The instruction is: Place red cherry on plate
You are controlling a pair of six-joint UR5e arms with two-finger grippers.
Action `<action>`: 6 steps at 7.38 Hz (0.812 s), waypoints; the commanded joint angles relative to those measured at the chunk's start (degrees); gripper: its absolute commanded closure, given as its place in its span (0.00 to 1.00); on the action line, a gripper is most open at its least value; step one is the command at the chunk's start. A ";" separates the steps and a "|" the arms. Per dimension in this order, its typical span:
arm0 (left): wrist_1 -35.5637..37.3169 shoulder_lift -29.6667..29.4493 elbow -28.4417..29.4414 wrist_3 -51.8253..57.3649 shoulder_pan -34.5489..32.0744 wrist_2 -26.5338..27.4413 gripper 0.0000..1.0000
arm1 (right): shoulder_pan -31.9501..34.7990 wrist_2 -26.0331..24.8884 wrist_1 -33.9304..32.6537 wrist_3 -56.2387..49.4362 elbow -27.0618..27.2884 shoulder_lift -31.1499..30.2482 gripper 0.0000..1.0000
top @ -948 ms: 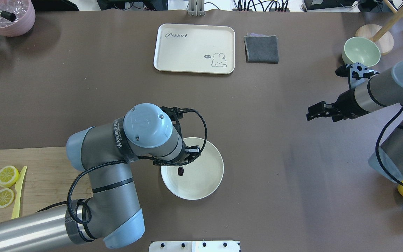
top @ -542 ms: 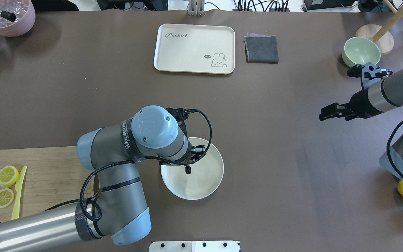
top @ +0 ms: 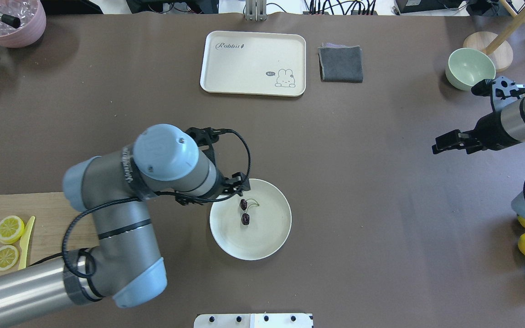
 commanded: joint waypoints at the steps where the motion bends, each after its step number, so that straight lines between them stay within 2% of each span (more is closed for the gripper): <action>1: 6.71 10.97 -10.12 15.21 -6.22 -0.48 0.03 | 4.56 1.74 -0.17 -7.01 -0.13 -2.92 0.00; 2: 7.36 14.68 -11.21 25.91 -13.56 -3.79 0.03 | 7.62 3.39 -0.43 -12.18 -0.66 -4.15 0.00; 3: 6.94 19.85 -10.87 39.16 -21.64 -11.39 0.03 | 10.70 5.33 -1.30 -16.67 -1.18 -5.12 0.00; 4: 6.76 25.29 -10.61 52.25 -29.20 -15.04 0.03 | 13.17 6.04 -2.61 -20.81 -1.10 -6.43 0.00; 6: 6.75 32.44 -6.76 73.91 -42.57 -16.39 0.03 | 18.26 8.50 -5.42 -28.20 -1.10 -7.77 0.00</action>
